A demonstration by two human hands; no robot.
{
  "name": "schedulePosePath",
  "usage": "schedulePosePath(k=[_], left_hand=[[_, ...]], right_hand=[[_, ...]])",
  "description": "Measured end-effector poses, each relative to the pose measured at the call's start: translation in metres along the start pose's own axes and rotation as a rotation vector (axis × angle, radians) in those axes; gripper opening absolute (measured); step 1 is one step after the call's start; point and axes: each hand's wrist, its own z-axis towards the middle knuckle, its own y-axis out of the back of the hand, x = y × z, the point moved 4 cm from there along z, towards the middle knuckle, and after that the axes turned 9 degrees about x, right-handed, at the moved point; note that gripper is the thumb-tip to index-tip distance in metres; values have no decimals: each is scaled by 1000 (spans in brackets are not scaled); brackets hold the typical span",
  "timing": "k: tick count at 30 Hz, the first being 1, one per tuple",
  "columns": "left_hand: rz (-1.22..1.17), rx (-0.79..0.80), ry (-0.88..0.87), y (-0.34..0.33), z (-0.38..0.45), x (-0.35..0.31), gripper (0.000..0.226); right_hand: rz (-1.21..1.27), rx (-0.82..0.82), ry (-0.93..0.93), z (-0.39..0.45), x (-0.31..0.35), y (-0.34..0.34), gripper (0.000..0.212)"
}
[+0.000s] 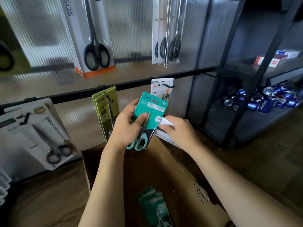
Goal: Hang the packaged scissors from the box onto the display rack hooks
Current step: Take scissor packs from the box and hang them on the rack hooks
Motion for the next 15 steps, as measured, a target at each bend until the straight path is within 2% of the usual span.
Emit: schedulePosePath(k=[5, 9, 12, 15], left_hand=[[-36, -76, 42, 8, -1, 3, 12], [-85, -135, 35, 10, -4, 6, 15], [-152, -209, 35, 15, -6, 11, 12], [-237, -287, 52, 23, -7, 18, 10]], right_hand=[[-48, -36, 65, 5, 9, 1, 22], [-148, -152, -3, 5, 3, -1, 32], [-132, -294, -104, 0, -11, 0, 58], [145, -417, -211, -8, -34, -3, 92]])
